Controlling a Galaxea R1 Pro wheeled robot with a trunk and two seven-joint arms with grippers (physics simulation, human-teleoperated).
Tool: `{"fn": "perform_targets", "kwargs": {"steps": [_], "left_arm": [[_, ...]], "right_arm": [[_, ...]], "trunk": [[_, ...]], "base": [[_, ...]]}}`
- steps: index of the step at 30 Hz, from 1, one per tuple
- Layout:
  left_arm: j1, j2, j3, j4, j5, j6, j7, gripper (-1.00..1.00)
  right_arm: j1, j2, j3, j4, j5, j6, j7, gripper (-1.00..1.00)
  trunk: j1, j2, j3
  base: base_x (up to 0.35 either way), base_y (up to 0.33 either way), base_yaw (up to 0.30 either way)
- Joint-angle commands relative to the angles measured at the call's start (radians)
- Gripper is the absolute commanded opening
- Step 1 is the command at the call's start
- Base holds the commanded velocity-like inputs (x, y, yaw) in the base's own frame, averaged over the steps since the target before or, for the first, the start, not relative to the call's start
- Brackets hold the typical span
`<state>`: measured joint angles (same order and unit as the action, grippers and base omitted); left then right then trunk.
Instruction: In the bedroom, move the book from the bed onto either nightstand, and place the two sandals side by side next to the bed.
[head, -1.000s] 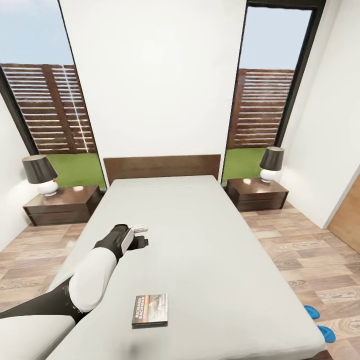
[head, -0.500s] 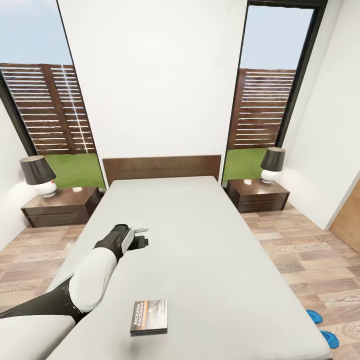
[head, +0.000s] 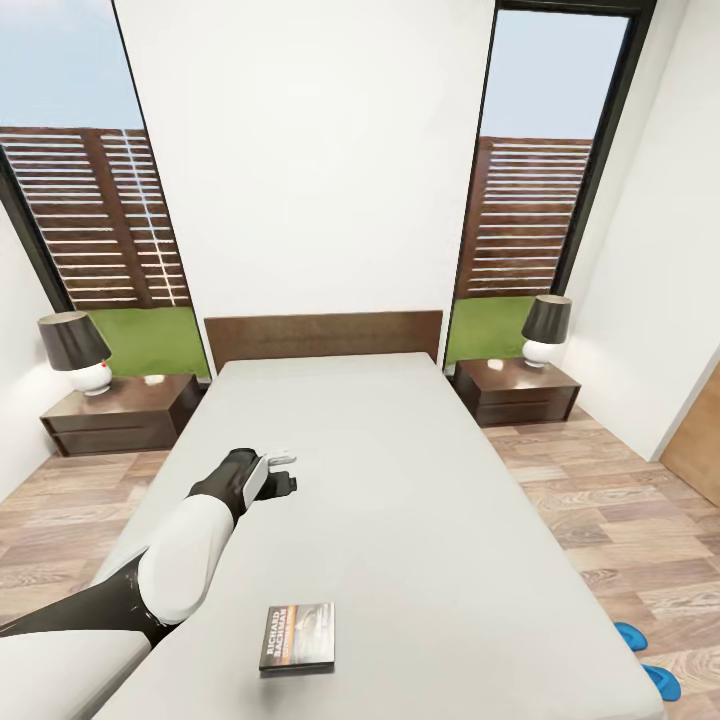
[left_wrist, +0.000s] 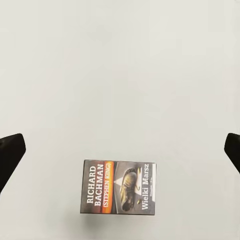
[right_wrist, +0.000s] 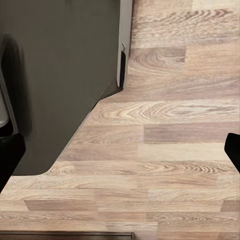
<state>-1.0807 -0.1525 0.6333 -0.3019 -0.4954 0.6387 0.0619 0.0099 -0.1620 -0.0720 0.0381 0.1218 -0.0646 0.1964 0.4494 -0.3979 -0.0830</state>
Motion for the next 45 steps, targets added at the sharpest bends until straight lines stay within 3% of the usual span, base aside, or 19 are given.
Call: {"fn": "perform_targets", "kwargs": {"steps": [1,24,33,45], "left_arm": [[-0.001,-0.001,0.003,-0.001,0.005,0.004,0.006,1.0],[-0.001,-0.001,0.003,0.0,0.005,0.012,0.004,1.0],[-0.002,-0.001,0.003,-0.002,0.008,0.119,0.01,1.0],[-0.002,-0.001,0.003,-0.002,0.008,0.156,0.009,1.0]], "right_arm": [[-0.001,-0.001,-0.008,0.002,0.01,-0.006,0.002,1.0],[0.012,0.0,-0.008,0.002,0.01,-0.006,0.001,1.0],[0.013,0.004,-0.008,0.002,0.01,-0.006,-0.001,1.0],[0.013,0.008,-0.007,0.002,0.01,-0.006,-0.002,1.0]], "trunk": [[0.001,-0.002,-0.002],[0.001,-0.002,-0.002],[0.001,-0.002,-0.002],[0.001,-0.002,-0.002]], "base": [[0.002,0.0,0.0],[0.046,0.008,0.0],[0.0,0.0,0.0],[0.0,0.0,0.0]]}}
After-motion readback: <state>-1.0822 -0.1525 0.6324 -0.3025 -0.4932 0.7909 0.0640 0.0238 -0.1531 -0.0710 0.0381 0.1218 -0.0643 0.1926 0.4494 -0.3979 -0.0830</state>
